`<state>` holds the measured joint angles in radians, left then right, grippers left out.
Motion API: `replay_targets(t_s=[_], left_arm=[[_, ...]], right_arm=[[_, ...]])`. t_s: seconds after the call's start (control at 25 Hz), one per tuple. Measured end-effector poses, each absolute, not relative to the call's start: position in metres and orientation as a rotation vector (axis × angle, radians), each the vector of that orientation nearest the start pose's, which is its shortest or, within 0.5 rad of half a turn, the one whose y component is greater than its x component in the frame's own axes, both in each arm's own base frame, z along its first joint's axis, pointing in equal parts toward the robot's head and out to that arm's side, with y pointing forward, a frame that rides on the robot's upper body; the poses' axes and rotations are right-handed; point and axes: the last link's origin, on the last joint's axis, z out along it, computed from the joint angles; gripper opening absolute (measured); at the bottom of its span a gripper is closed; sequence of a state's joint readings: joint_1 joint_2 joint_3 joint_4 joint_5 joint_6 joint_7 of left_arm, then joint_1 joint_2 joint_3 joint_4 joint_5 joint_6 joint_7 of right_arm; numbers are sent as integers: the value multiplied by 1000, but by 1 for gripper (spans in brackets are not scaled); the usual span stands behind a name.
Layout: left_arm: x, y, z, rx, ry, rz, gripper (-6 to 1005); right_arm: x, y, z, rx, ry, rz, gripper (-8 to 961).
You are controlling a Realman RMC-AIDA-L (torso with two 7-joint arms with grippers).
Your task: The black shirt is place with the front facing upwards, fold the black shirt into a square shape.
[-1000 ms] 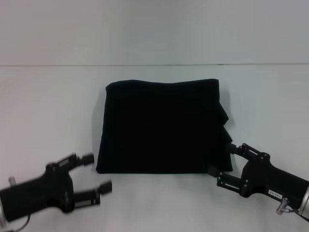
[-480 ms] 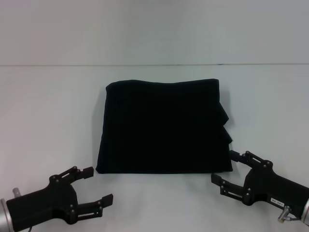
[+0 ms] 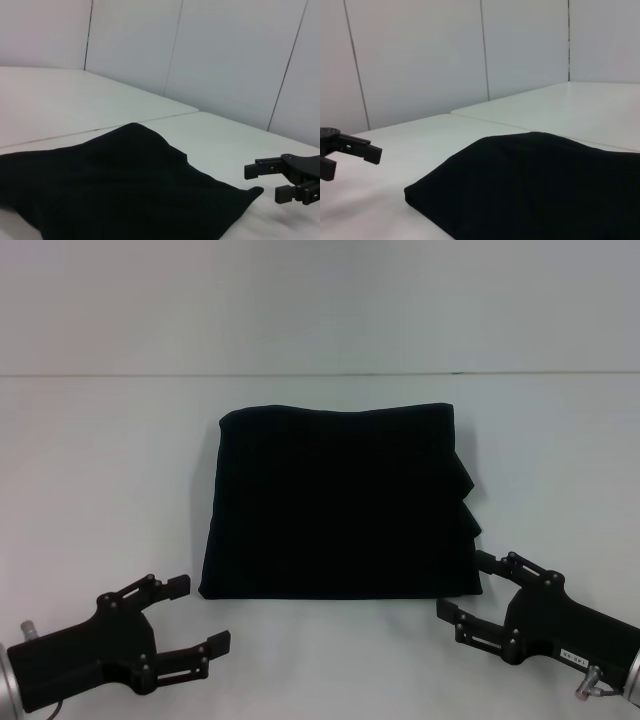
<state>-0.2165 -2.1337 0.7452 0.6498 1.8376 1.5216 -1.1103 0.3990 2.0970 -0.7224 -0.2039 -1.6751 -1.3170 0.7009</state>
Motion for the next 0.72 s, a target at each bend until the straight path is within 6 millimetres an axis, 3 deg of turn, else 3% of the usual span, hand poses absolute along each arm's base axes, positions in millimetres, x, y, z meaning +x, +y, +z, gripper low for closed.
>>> replay_targets(t_s=[0.72], left_arm=[[-326,247,-12,-2515,-634,-734,948]], right_arm=[[314,274,-66,-2443,502,730,866]])
